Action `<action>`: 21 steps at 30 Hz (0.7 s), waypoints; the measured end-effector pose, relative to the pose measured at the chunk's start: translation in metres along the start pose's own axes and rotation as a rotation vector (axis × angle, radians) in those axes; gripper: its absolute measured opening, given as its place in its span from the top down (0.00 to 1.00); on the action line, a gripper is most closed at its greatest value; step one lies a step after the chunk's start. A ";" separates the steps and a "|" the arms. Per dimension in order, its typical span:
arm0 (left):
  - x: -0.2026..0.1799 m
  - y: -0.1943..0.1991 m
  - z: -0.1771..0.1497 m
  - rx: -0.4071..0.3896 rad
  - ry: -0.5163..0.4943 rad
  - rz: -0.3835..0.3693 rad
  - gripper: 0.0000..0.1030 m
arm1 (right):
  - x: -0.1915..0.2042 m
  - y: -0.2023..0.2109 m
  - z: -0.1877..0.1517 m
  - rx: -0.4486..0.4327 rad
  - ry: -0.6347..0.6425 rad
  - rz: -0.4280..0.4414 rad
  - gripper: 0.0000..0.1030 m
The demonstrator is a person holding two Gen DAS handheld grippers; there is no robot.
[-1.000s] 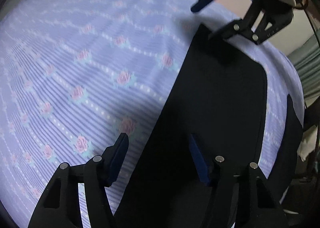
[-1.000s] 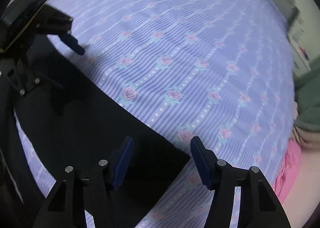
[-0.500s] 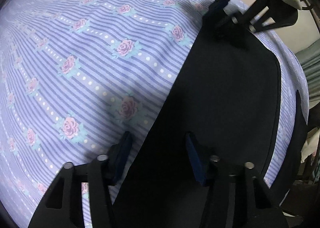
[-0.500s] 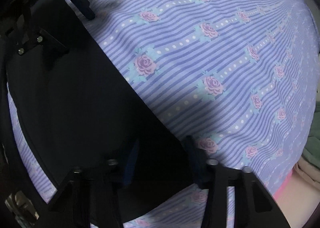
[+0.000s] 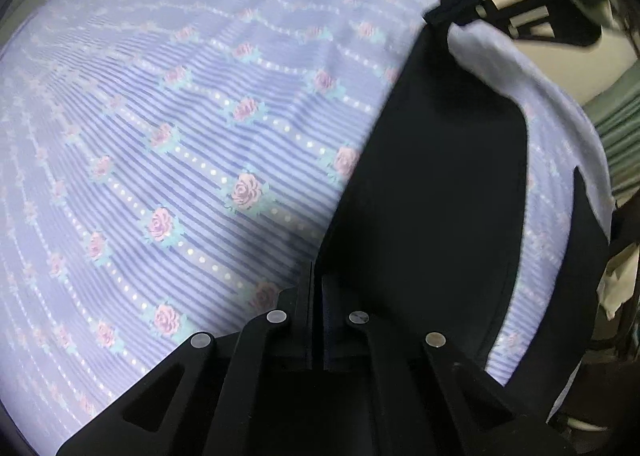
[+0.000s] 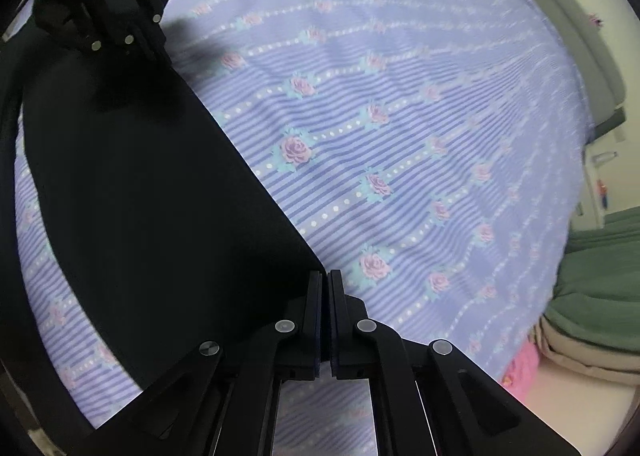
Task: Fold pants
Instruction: 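Lift the trouser legs with both grippers and fold them toward the waistband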
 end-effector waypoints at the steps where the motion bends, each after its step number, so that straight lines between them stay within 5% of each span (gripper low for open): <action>1: -0.001 0.010 -0.003 -0.014 0.009 0.007 0.96 | 0.001 0.001 0.003 -0.009 0.003 -0.014 0.97; 7: -0.034 0.071 -0.014 -0.050 -0.059 0.084 0.96 | 0.037 0.046 -0.020 -0.090 0.035 -0.122 0.97; 14: -0.085 0.121 -0.032 -0.106 -0.021 0.098 0.96 | 0.097 0.097 -0.038 -0.185 0.008 -0.159 0.97; 21: -0.151 0.162 -0.070 -0.148 0.021 0.091 0.96 | 0.166 0.117 -0.067 -0.186 0.009 -0.197 0.97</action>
Point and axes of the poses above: each gripper's, at about its wrist camera, not at the fingertips, and y roughly against the way its jaws point, x to its left, z to its top, the point moved 8 cm from there along -y, roughly the way its jaws point, and after that the axes turned 15 degrees about z, right-handed, at the moved point
